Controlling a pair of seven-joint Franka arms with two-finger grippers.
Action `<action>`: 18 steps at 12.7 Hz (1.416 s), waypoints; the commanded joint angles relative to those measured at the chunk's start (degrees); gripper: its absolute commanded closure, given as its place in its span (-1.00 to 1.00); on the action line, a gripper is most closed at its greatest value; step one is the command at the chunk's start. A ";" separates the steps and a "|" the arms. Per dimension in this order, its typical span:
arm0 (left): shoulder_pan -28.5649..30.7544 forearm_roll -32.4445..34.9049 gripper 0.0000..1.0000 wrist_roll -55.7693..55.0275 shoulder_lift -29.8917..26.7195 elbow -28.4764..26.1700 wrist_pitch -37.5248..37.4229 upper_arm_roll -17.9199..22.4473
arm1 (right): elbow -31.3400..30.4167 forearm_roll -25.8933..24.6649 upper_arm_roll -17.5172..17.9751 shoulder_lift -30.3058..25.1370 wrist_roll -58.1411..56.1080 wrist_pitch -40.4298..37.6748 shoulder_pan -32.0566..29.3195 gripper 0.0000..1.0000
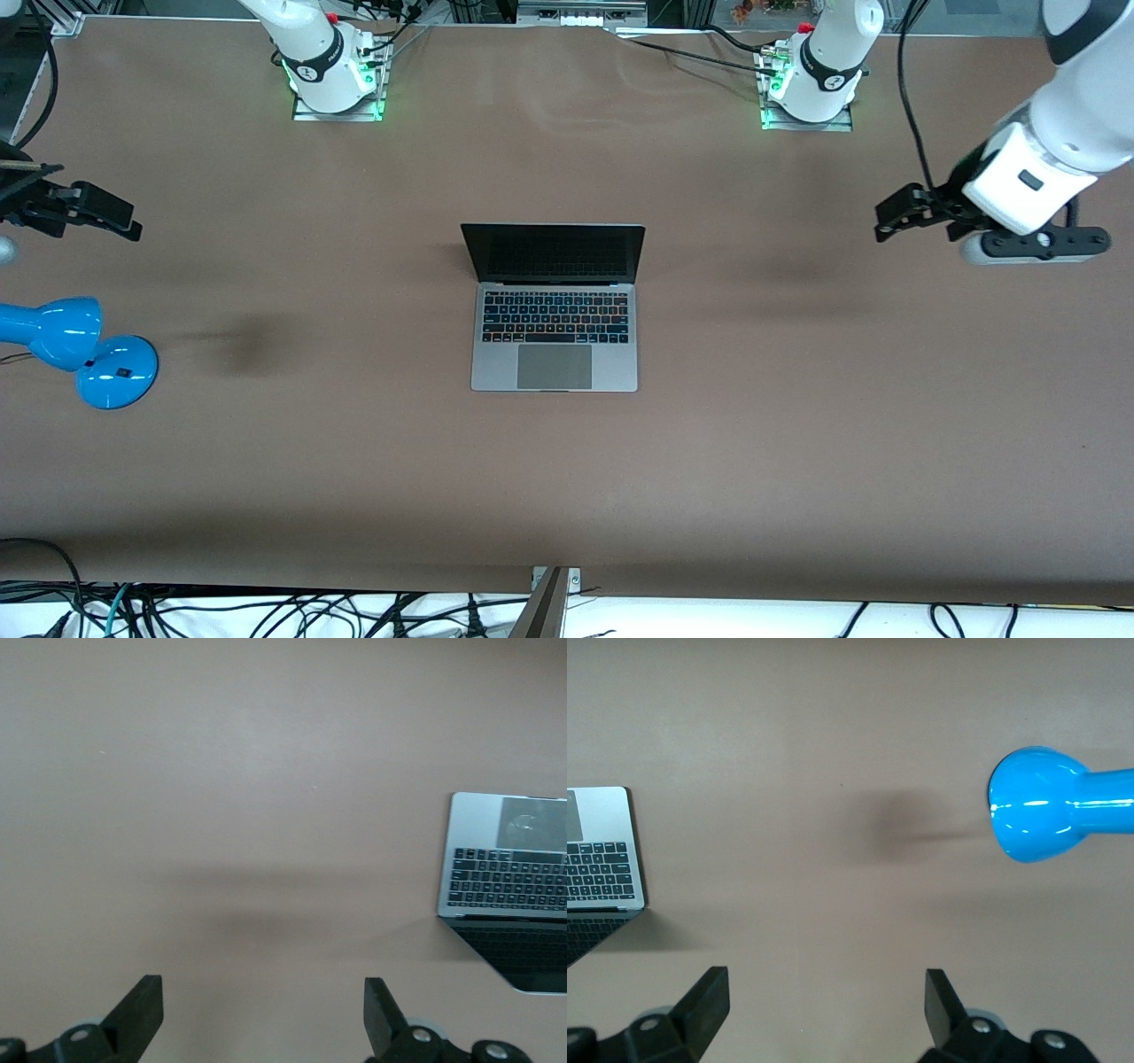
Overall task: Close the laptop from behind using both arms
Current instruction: 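Raise both grippers from rest and start moving toward the laptop, then move both grippers behind the open laptop screen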
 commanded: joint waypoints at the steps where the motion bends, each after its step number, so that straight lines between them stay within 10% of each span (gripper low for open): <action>1: -0.46 -1.18 -1.00 -5.07 -0.08 0.30 -0.01 -3.27 | 0.27 0.90 0.22 0.53 1.15 0.95 0.38 -0.96; 7: -0.46 -1.18 -1.00 -19.66 -0.17 0.30 0.07 -15.74 | 0.18 11.61 0.13 2.90 2.72 2.19 1.09 -0.88; 18: -0.38 -0.83 -0.95 -39.44 -0.69 -2.85 3.23 -33.15 | 0.18 13.73 0.22 8.53 19.08 3.33 14.52 -0.65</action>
